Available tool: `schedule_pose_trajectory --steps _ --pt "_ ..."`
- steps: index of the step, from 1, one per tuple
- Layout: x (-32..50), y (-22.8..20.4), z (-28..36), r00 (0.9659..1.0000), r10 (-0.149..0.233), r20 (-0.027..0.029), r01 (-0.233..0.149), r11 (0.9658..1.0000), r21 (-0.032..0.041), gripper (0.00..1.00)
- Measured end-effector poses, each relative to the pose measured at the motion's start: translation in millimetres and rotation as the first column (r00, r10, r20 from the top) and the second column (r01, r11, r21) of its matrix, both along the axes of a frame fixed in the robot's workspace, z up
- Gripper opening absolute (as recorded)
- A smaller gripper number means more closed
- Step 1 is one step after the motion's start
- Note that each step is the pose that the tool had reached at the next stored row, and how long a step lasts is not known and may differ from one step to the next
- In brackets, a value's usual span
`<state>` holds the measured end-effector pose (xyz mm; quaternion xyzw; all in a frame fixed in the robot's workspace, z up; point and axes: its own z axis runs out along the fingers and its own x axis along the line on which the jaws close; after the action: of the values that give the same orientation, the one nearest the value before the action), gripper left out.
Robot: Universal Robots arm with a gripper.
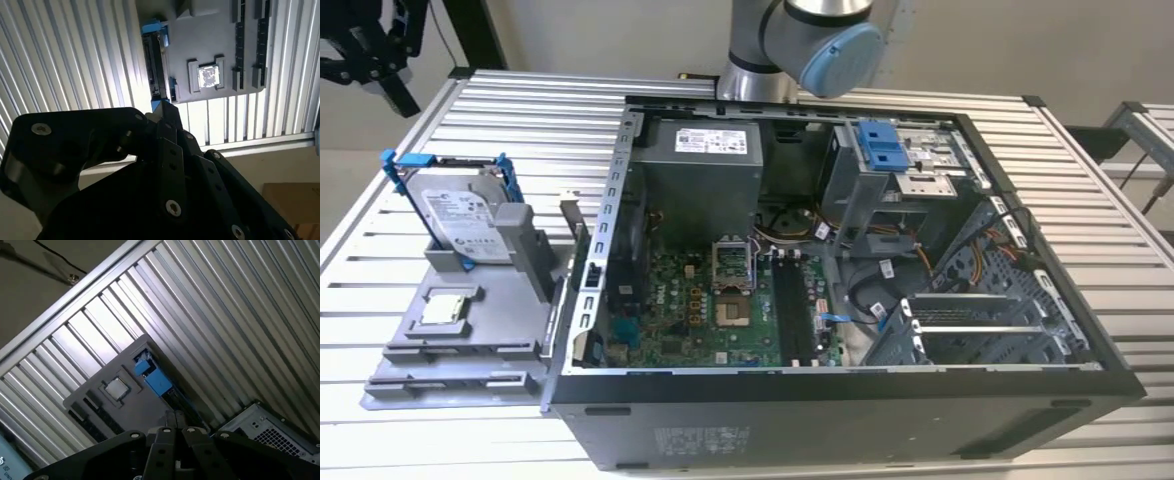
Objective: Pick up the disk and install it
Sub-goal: 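Pick up the disk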
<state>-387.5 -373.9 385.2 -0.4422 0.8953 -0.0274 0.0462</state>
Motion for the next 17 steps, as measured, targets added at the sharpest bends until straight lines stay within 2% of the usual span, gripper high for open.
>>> schedule_pose_trajectory --steps 2,5,9,12,13,17 --pt "0.0 0.0 -0.1 0.9993 0.038 0.0001 -0.038 0.9993 0.0 0.0" --pt "0.0 0.0 -0.3 0.9958 0.091 0.0 -0.091 0.9958 0.0 0.0" --pt "0.0 0.0 -0.4 0.9867 0.162 -0.0033 -0.162 0.9867 0.0004 0.0" --pt "0.0 0.0 -0.5 0.9769 0.214 -0.0054 -0.214 0.9769 0.0008 0.0" --pt "0.0 0.0 -0.6 0.9688 0.248 -0.0066 -0.248 0.9688 0.0011 0.0" --pt "0.0 0.0 -0.7 0.9496 0.313 -0.0106 -0.313 0.9496 0.0023 0.0"
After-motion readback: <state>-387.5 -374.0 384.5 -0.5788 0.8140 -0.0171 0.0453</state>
